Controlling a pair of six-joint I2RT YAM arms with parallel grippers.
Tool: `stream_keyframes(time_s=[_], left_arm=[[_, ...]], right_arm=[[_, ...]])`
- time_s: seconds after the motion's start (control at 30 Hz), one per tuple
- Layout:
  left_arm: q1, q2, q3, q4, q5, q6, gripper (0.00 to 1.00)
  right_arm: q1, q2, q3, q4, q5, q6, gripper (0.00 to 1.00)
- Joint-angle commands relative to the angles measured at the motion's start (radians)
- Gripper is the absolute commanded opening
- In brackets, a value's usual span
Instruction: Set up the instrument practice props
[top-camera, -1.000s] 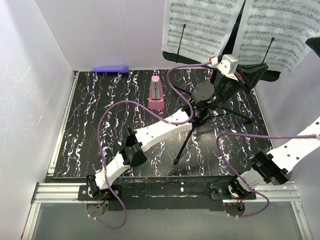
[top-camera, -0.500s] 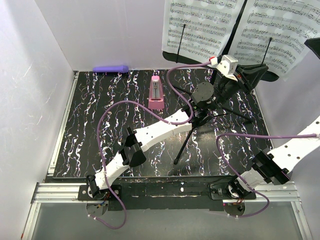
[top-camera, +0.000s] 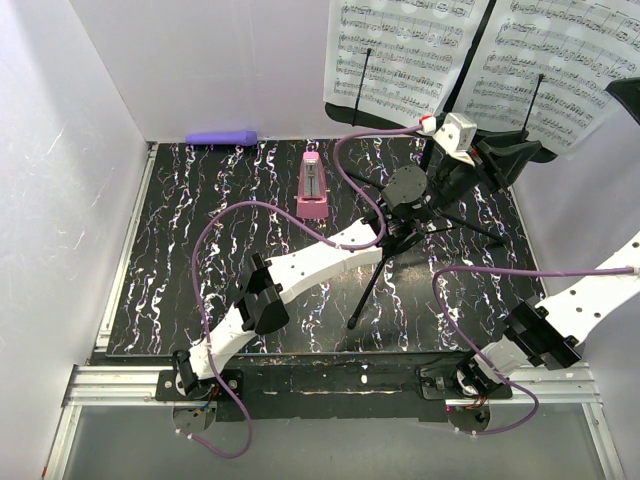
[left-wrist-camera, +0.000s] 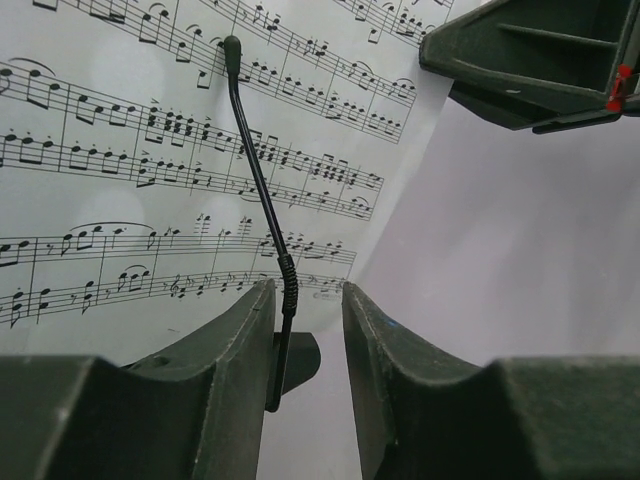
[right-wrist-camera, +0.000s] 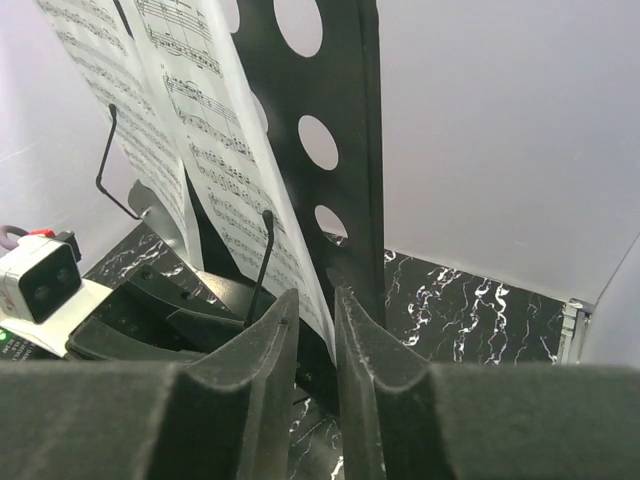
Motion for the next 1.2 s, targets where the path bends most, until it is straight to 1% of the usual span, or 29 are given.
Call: stream_keyframes(time_s=[0.0,0.1,0.17,0.3,0.4,0.5,0.67,0.73,0.8,0.87,0.93,0.97,1.1,1.17], left_arm=[[-0.003,-0.113,-0.040,0.031,0.011,0.004,0.34],[-0.003,-0.136,-0.072,0.040,0.011,0.006,0.36],[-0.003,-0.151,-0.097,0.049,0.009,0.007,0.38],[-0.003,-0.189,-0.159,0.075,0.009,0.007,0.47],[-0.005,-0.221,-0.209,0.092,0.012,0.009,0.53],[-0.003,-0.258,-0.258,0.100,0.014,0.018,0.57],[-0.003,-0.336,-0.383,0.132,0.023,0.029,0.65],[-0.005,-0.376,-0.445,0.147,0.027,0.032,0.70],[-0.002,-0.433,-0.517,0.158,0.029,0.040,0.78],[-0.003,-0.488,-0.587,0.158,0.030,0.053,0.87],[-0.003,-0.549,-0.659,0.146,0.031,0.066,0.96],[-0.002,-0.577,-0.696,0.137,0.037,0.072,0.98],[0.017,-0.695,-0.808,0.057,0.069,0.075,0.98],[0.029,-0.752,-0.863,0.013,0.116,0.069,0.98]], right_arm=[[-0.012,-0.019,-0.003,0.008,0.003,0.000,0.31],[-0.016,-0.022,-0.013,0.008,0.006,0.000,0.38],[-0.016,-0.027,-0.021,0.008,0.008,0.000,0.39],[-0.024,-0.033,-0.030,0.009,0.008,-0.001,0.42],[-0.041,-0.039,-0.038,0.012,0.008,-0.001,0.58],[-0.065,-0.044,-0.043,0.012,0.008,0.000,0.70],[-0.091,-0.077,-0.098,0.035,-0.014,0.005,0.72],[-0.105,-0.114,-0.153,0.084,-0.034,0.025,0.72],[-0.125,-0.151,-0.219,0.188,-0.060,0.086,0.73],[-0.153,-0.182,-0.291,0.355,-0.087,0.202,0.73],[-0.179,-0.202,-0.354,0.586,-0.124,0.380,0.74],[-0.188,-0.209,-0.383,0.694,-0.139,0.461,0.74],[-0.213,-0.215,-0.450,1.070,-0.199,0.773,0.75],[-0.214,-0.223,-0.475,1.207,-0.234,0.885,0.75]])
